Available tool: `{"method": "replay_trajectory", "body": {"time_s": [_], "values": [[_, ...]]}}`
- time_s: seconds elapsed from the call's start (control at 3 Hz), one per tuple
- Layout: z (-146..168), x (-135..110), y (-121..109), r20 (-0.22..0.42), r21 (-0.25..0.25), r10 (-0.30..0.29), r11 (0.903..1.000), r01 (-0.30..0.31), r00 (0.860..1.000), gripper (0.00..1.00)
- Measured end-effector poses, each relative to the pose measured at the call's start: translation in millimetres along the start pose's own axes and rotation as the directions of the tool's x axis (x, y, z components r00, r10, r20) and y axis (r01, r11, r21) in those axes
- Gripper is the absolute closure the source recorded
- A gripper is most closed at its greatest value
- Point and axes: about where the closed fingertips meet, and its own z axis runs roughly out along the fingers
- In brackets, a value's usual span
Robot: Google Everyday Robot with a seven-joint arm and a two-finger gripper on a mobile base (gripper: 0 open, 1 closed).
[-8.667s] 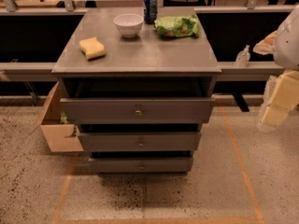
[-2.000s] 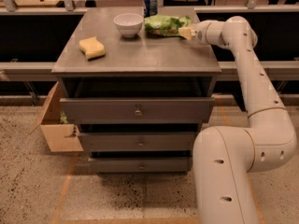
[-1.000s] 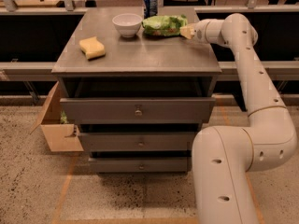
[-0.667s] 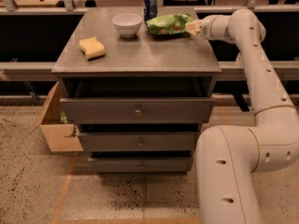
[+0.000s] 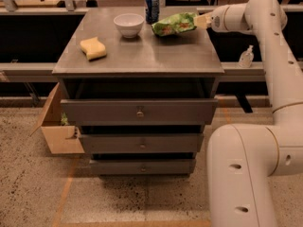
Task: Move green rice chip bag near sponge
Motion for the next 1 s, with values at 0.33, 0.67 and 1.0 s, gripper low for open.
{"method": "replay_trajectory", "body": {"time_s": [0.33, 0.67, 1.0], "values": [[-20.9, -9.9, 25.2, -0.045, -0.070, 0.013, 0.9974, -0.017, 0.999, 1.00], [-20.6, -9.8, 25.3, -0.046, -0.071, 0.014, 0.9974, -0.017, 0.999, 1.00], [-19.8, -5.0, 43.6, -0.083, -0.119, -0.017, 0.9929, 0.007, 0.996, 1.00]]}}
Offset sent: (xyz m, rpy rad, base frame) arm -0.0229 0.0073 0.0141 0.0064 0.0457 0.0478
